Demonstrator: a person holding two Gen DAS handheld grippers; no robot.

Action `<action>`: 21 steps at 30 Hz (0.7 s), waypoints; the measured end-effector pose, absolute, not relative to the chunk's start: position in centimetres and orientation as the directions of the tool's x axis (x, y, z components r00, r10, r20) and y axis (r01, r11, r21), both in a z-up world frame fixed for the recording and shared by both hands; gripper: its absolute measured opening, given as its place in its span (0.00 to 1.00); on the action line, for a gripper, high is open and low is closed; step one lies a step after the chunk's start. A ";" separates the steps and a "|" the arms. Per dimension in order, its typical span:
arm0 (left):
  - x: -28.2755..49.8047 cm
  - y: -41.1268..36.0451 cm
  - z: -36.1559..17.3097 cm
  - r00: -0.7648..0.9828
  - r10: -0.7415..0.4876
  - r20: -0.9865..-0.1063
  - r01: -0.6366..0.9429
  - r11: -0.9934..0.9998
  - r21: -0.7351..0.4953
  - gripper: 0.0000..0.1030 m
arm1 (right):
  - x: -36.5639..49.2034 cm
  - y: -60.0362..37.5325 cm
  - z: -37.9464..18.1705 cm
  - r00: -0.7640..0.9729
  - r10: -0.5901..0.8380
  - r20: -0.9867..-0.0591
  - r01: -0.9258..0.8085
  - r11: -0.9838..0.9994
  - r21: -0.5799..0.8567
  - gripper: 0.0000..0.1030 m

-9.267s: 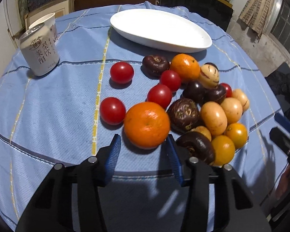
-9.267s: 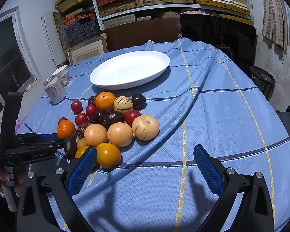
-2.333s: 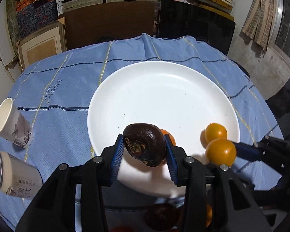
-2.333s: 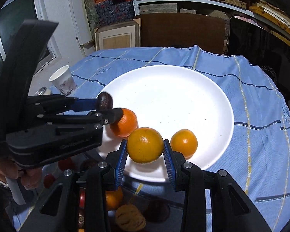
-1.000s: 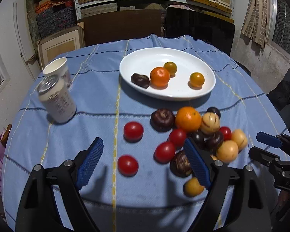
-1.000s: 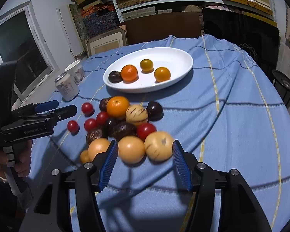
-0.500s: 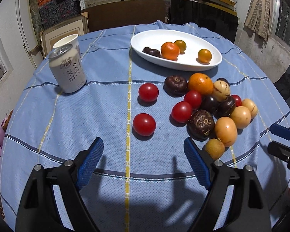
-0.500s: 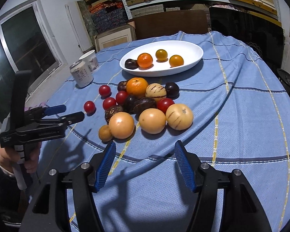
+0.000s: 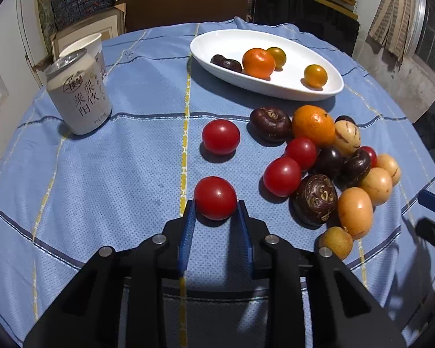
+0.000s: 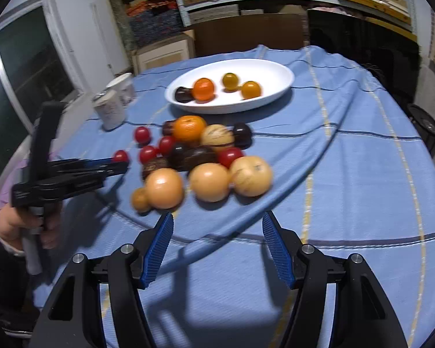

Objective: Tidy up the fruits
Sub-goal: 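Grasp a red cherry tomato with the left tool, then grasp a pale yellow round fruit with the right tool while the left holds the tomato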

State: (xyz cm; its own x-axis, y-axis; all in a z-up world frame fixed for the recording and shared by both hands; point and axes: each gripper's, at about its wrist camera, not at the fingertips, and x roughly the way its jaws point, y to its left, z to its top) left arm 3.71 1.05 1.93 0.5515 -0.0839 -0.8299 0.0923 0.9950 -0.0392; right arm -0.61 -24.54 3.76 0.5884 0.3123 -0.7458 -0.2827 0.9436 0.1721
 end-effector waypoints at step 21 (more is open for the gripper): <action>4.2 1.1 1.7 0.540 -0.103 -0.835 0.110 0.993 -0.052 0.27 | 6.1 -23.5 1.5 0.552 0.233 -0.801 -0.350 0.936 0.032 0.42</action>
State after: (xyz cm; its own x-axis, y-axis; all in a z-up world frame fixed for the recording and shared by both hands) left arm 4.16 1.05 1.71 0.5403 -0.1034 -0.8351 0.1103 0.9926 -0.0516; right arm 6.14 -23.51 1.51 0.5519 0.2334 -0.8006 -0.3497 0.9363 0.0319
